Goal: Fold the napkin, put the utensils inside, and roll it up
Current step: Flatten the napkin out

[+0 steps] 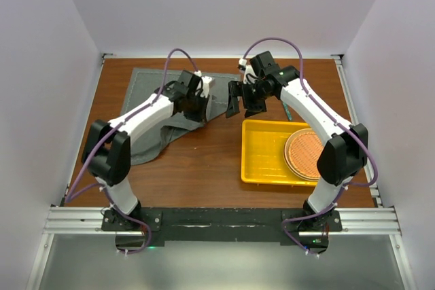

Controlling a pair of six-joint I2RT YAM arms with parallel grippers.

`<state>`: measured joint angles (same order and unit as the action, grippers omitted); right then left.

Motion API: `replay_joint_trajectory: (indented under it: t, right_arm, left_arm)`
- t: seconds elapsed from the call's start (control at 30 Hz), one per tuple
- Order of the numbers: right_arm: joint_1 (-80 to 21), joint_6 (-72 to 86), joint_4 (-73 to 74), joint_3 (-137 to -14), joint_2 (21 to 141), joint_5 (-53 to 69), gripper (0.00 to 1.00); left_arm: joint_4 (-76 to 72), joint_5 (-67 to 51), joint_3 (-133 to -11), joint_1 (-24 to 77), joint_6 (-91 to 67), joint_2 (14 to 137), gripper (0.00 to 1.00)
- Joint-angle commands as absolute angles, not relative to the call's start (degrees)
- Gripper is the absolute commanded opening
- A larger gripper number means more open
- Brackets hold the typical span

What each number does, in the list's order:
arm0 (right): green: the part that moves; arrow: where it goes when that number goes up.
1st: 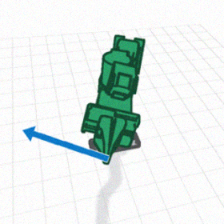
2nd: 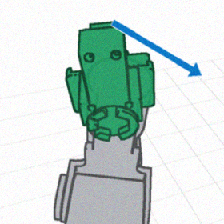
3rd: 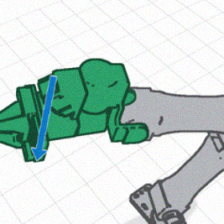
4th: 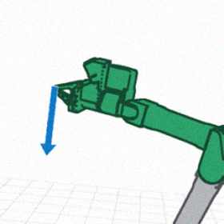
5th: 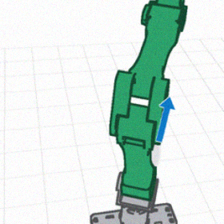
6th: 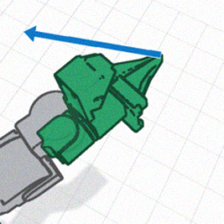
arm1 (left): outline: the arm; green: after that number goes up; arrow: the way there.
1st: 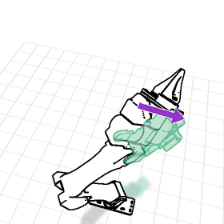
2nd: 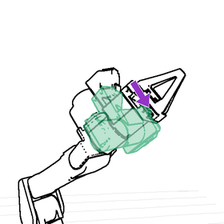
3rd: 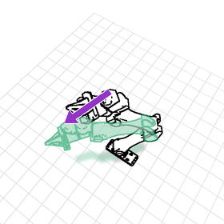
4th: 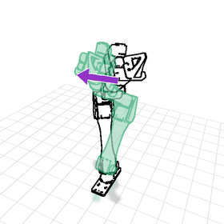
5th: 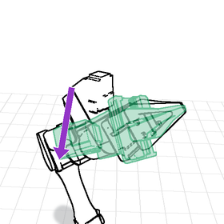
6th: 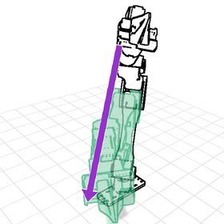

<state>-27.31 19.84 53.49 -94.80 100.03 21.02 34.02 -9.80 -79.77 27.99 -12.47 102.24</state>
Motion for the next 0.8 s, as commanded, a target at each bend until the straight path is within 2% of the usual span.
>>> replay_joint_trajectory:
  t: [0.0, 0.13, 0.33, 0.47, 0.57, 0.7, 0.77]
  right_arm:
    - [-26.98, 18.98, 55.89, -96.33, 98.53, 17.33, 0.84]
    - [-26.28, 19.34, 56.95, -95.28, 97.47, 13.90, 0.84]
    - [-23.64, 18.37, 53.96, -90.35, 95.71, 12.75, 0.84]
    - [-23.73, 16.70, 54.67, -91.84, 97.38, 13.79, 0.84]
    - [-24.87, 17.05, 53.70, -92.63, 98.43, 15.29, 0.84]
    - [-29.08, 17.84, 54.40, -95.79, 102.21, 15.12, 0.85]
    - [-30.58, 18.45, 53.70, -97.20, 104.31, 15.55, 0.85]
  left_arm:
    - [31.30, -17.40, -71.91, 32.07, -19.49, 94.32, 0.00]
    - [26.82, -20.82, -64.79, 35.59, -24.77, 89.75, 0.00]
    - [15.57, -26.19, -53.18, 37.62, -34.01, 81.58, 0.08]
    - [12.40, -27.51, -51.59, 37.62, -35.94, 77.45, 0.32]
    - [11.86, -24.64, -52.91, 37.27, -35.25, 73.84, 0.36]
    - [15.81, -18.56, -53.44, 32.36, -33.23, 71.19, 0.31]
    - [19.40, -14.96, -53.70, 26.83, -32.09, 71.19, 0.20]
